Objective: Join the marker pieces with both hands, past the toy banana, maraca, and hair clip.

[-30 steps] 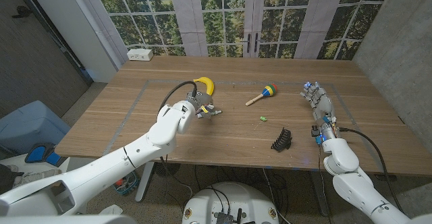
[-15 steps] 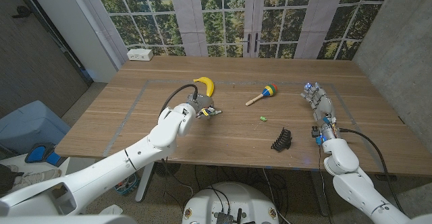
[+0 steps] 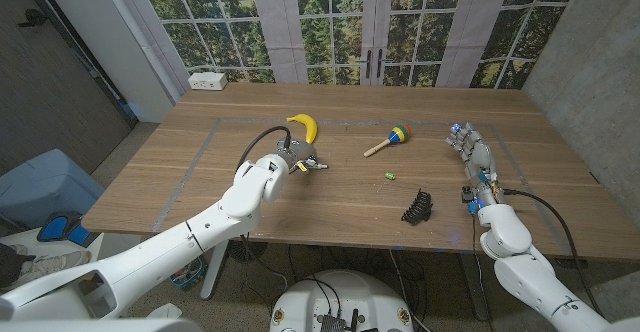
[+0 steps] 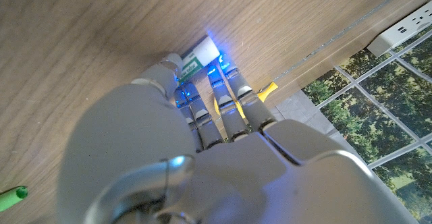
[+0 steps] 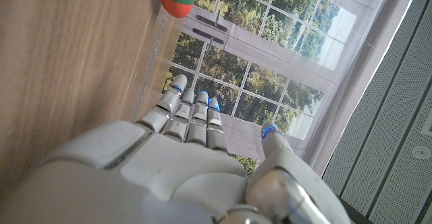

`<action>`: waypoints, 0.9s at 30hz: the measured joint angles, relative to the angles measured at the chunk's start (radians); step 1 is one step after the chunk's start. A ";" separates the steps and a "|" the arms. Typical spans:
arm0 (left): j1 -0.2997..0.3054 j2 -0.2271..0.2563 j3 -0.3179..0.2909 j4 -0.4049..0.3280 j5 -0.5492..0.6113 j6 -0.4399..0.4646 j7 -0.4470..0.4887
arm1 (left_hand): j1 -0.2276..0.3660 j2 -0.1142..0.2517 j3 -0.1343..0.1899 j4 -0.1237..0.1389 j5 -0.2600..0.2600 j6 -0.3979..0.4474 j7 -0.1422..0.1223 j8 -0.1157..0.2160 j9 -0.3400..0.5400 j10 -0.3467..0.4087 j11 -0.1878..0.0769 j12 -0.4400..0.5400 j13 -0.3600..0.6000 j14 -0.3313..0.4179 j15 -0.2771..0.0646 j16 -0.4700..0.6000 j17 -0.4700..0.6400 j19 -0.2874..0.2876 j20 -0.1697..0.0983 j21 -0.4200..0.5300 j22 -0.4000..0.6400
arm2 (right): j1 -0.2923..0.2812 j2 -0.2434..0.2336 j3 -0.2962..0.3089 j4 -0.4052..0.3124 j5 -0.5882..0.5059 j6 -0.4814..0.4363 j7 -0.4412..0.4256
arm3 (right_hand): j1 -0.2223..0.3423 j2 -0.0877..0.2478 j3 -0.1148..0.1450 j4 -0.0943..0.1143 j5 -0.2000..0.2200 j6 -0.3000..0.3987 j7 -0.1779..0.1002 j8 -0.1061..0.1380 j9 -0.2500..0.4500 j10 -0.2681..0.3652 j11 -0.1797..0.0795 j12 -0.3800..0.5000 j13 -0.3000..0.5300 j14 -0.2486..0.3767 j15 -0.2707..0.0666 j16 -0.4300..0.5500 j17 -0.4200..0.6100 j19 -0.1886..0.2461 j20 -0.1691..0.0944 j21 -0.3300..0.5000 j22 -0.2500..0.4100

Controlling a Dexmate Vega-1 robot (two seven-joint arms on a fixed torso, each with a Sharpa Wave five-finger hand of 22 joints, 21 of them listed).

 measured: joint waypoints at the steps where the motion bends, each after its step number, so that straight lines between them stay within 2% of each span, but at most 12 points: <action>1: -0.001 0.000 0.000 0.005 -0.009 -0.003 0.000 | 0.001 0.000 -0.004 -0.004 0.000 0.035 -0.008 0.007 -0.004 0.025 0.008 0.013 -0.003 0.041 -0.004 0.013 0.002 0.013 -0.002 0.018 0.004 | 0.000 -0.001 0.000 -0.002 -0.004 -0.003 -0.004 | 0.000 0.000 0.000 0.000 0.000 0.000 0.000 0.000 0.000 0.002 0.002 0.000 0.000 0.000 0.000 0.000 0.000 0.000 0.000 0.000 0.000; 2: -0.002 0.000 0.001 0.008 -0.009 -0.003 0.000 | 0.005 0.005 -0.013 -0.007 0.000 0.063 -0.018 0.015 -0.006 0.051 0.015 0.028 -0.006 0.083 -0.009 0.031 0.009 0.027 -0.002 0.037 0.008 | 0.000 -0.001 0.000 -0.002 -0.007 -0.005 -0.007 | 0.000 0.000 0.000 0.000 0.000 0.000 0.000 0.000 0.000 0.002 0.002 0.000 0.000 0.000 0.000 0.000 0.000 0.004 0.004 0.000 0.000; 4: -0.004 0.002 0.001 0.014 -0.025 -0.011 0.015 | 0.025 0.018 -0.029 -0.010 0.000 0.119 -0.021 0.028 -0.007 0.101 0.024 0.054 -0.005 0.158 -0.025 0.070 0.036 0.049 -0.005 0.080 0.021 | 0.000 -0.004 0.000 -0.008 -0.014 -0.010 -0.014 | 0.000 0.000 0.000 0.000 0.000 0.000 0.000 0.000 0.000 0.002 0.002 0.000 0.000 0.000 0.000 0.000 0.000 0.004 0.004 0.000 0.000; 6: -0.006 0.004 0.002 0.020 -0.034 -0.016 0.032 | 0.054 0.011 -0.040 -0.012 -0.003 0.185 -0.020 0.047 -0.006 0.193 0.024 0.086 -0.005 0.207 -0.040 0.100 0.057 0.074 -0.008 0.123 0.034 | -0.001 -0.007 0.000 -0.011 -0.021 -0.015 -0.019 | 0.000 0.000 0.000 0.000 0.000 0.000 0.000 0.000 0.000 0.002 0.002 0.000 0.000 0.000 0.000 0.000 0.000 0.004 0.004 0.000 0.000; 8: -0.005 0.006 0.003 0.029 -0.036 -0.016 0.035 | 0.075 -0.001 -0.052 -0.015 -0.002 0.212 -0.021 0.052 0.002 0.222 0.025 0.095 -0.004 0.242 -0.049 0.125 0.074 0.099 -0.010 0.165 0.049 | -0.001 -0.007 0.000 -0.011 -0.026 -0.018 -0.024 | 0.000 0.000 0.000 0.000 0.000 0.000 0.000 0.000 0.000 0.002 0.002 0.000 0.000 0.000 0.000 0.000 0.000 0.004 0.004 -0.006 0.000; 14: -0.005 0.007 0.007 0.057 -0.073 -0.028 0.098 | 0.137 -0.031 -0.073 -0.015 0.005 0.267 -0.033 0.067 0.009 0.278 0.024 0.112 0.002 0.281 -0.009 0.177 0.081 0.156 -0.025 0.299 0.097 | -0.006 -0.015 0.001 -0.022 -0.048 -0.031 -0.044 | 0.000 0.000 0.000 0.000 0.000 0.004 -0.004 0.000 0.000 0.002 0.002 0.000 0.000 0.003 0.004 0.000 0.000 0.004 0.004 -0.008 0.000; 17: -0.005 0.007 0.008 0.072 -0.084 -0.033 0.112 | 0.159 -0.052 -0.080 -0.012 0.008 0.267 -0.034 0.075 0.016 0.279 0.024 0.124 0.035 0.301 0.011 0.193 0.081 0.171 -0.026 0.365 0.119 | -0.007 -0.017 0.001 -0.024 -0.055 -0.037 -0.051 | 0.000 0.000 -0.004 -0.004 0.000 0.005 -0.005 0.000 0.000 0.005 -0.002 0.000 0.000 0.004 0.004 0.004 -0.001 0.003 0.004 -0.008 0.000; 19: -0.005 0.007 0.008 0.084 -0.095 -0.034 0.125 | 0.171 -0.065 -0.083 -0.013 0.012 0.276 -0.028 0.075 0.016 0.287 0.033 0.127 0.035 0.316 0.026 0.194 0.081 0.172 -0.025 0.402 0.119 | -0.008 -0.018 0.002 -0.025 -0.062 -0.041 -0.057 | 0.000 0.000 -0.004 -0.004 0.000 0.005 -0.005 0.000 0.000 0.005 -0.002 0.000 0.000 0.007 0.000 0.004 -0.005 0.011 0.004 -0.008 0.000; 21: -0.003 0.006 0.008 0.089 -0.109 -0.034 0.142 | 0.180 -0.074 -0.089 -0.010 0.015 0.294 -0.010 0.076 0.016 0.296 0.042 0.136 0.037 0.326 0.036 0.199 0.081 0.173 -0.024 0.434 0.119 | -0.009 -0.020 0.002 -0.027 -0.066 -0.045 -0.062 | 0.000 0.000 -0.004 -0.004 0.000 0.005 -0.005 0.004 0.000 0.005 -0.002 0.000 0.000 0.009 0.002 0.004 -0.005 0.018 0.003 -0.009 0.000; 23: 0.003 0.006 0.008 0.090 -0.129 -0.034 0.169 | 0.187 -0.080 -0.094 -0.011 0.021 0.294 -0.010 0.076 0.016 0.301 0.048 0.140 0.038 0.334 0.043 0.199 0.081 0.173 -0.024 0.449 0.119 | -0.010 -0.022 0.003 -0.029 -0.072 -0.049 -0.066 | 0.000 0.000 -0.004 -0.004 0.000 0.009 -0.009 0.005 0.000 0.005 -0.002 0.000 0.000 0.011 0.004 0.004 -0.005 0.018 0.003 -0.013 0.000; 26: 0.011 0.006 0.008 0.090 -0.164 -0.032 0.225 | 0.193 -0.086 -0.103 -0.010 0.032 0.322 0.019 0.076 0.016 0.330 0.077 0.141 0.037 0.345 0.056 0.199 0.080 0.173 -0.024 0.453 0.119 | -0.011 -0.025 0.003 -0.034 -0.079 -0.054 -0.073 | 0.000 0.000 -0.004 -0.004 0.000 0.009 -0.009 0.005 0.000 0.012 -0.002 0.000 0.000 0.011 0.004 0.004 -0.005 0.018 0.003 -0.013 0.000; 27: 0.013 0.006 0.008 0.090 -0.174 -0.032 0.241 | 0.196 -0.089 -0.103 -0.009 0.034 0.330 0.026 0.076 0.016 0.332 0.079 0.141 0.037 0.348 0.059 0.199 0.080 0.173 -0.024 0.453 0.119 | -0.012 -0.025 0.003 -0.035 -0.081 -0.055 -0.074 | 0.000 0.000 -0.004 -0.004 0.000 0.009 -0.009 0.005 0.000 0.012 -0.002 0.000 0.000 0.011 0.004 0.004 -0.005 0.018 0.003 -0.013 0.000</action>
